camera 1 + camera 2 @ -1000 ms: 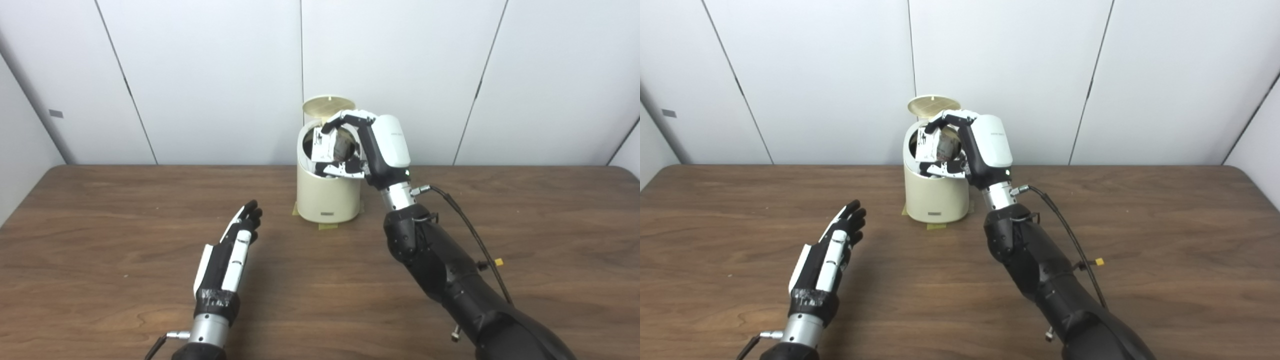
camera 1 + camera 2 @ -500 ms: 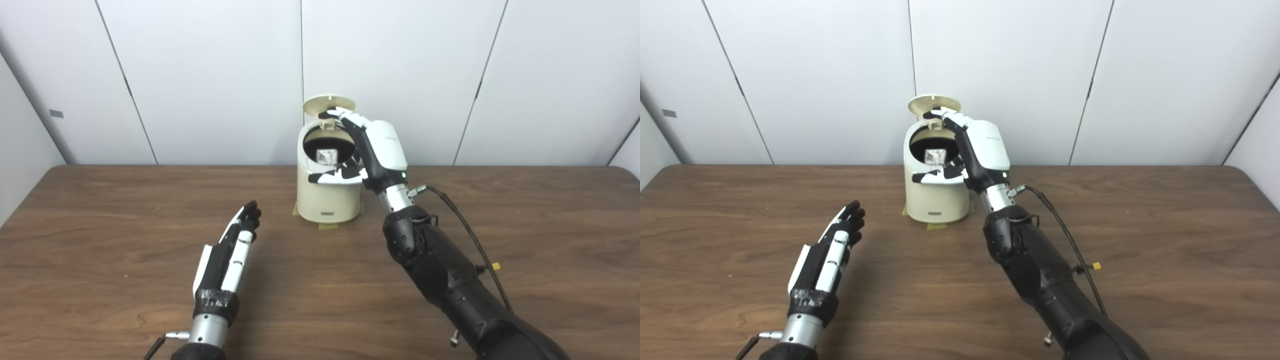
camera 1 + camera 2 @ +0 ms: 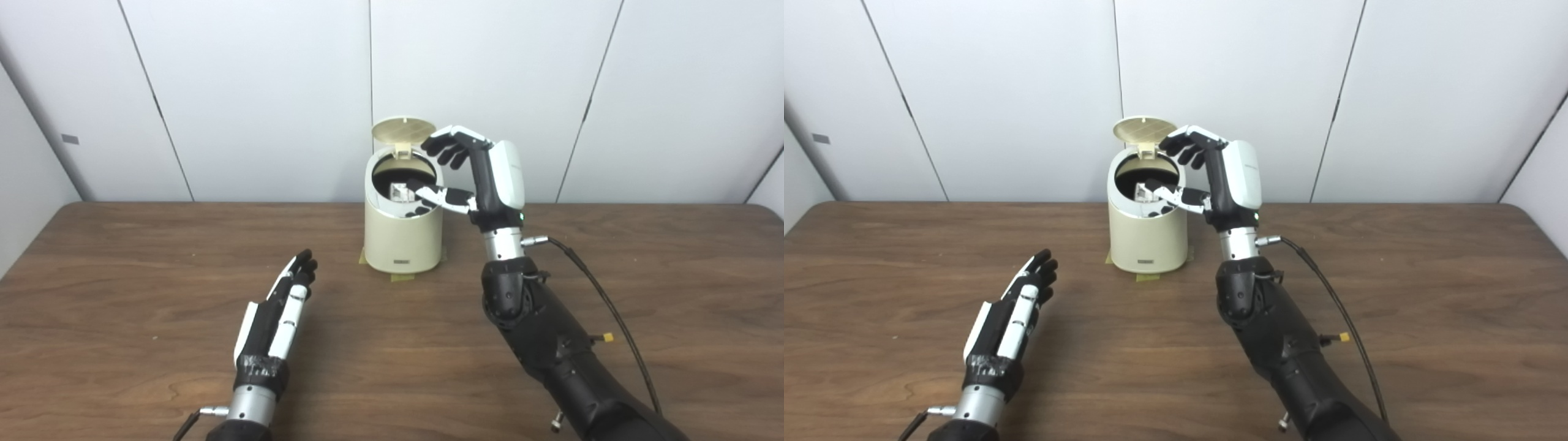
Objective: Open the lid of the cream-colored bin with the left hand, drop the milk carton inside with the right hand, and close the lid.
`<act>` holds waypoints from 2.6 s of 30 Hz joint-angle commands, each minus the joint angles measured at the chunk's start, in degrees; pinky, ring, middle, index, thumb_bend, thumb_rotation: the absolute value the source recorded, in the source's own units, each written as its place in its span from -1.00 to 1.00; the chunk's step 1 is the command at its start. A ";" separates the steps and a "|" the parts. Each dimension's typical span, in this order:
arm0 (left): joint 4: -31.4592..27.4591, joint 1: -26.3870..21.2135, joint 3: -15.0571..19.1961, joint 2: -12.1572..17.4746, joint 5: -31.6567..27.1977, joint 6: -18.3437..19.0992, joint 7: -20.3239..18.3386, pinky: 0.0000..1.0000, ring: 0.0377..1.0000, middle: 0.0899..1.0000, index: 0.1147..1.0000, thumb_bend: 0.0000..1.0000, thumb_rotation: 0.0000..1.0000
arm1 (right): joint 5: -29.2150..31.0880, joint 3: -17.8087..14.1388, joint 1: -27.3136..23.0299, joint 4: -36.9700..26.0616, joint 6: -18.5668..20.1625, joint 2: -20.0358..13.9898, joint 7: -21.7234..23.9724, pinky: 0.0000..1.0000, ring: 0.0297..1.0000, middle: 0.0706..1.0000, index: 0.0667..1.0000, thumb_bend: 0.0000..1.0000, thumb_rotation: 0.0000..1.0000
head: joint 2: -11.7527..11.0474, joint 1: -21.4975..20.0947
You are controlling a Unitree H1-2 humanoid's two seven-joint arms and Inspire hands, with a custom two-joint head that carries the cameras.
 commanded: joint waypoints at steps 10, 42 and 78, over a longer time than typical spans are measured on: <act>-1.02 -2.88 1.21 0.50 -3.02 -0.46 -0.66 0.92 0.89 0.86 0.86 -0.27 0.54 | 13.25 -7.79 6.77 -17.62 11.69 1.52 13.83 -0.34 -0.19 -0.06 -0.05 0.00 -1.00 | -0.30 -0.90; 18.98 -41.35 3.16 10.75 -9.35 16.01 -10.04 0.95 0.91 0.87 0.86 -0.10 0.80 | 35.76 -11.90 37.07 -50.11 29.65 0.06 39.14 0.75 0.77 0.69 0.74 0.17 0.77 | -0.23 -1.60; 28.76 -53.59 -13.97 18.57 13.85 2.52 -19.29 0.87 0.78 0.60 0.70 -0.02 1.00 | 35.96 -11.91 39.69 -47.45 28.36 3.94 38.38 0.55 0.64 0.60 0.72 0.04 0.90 | -0.79 -2.01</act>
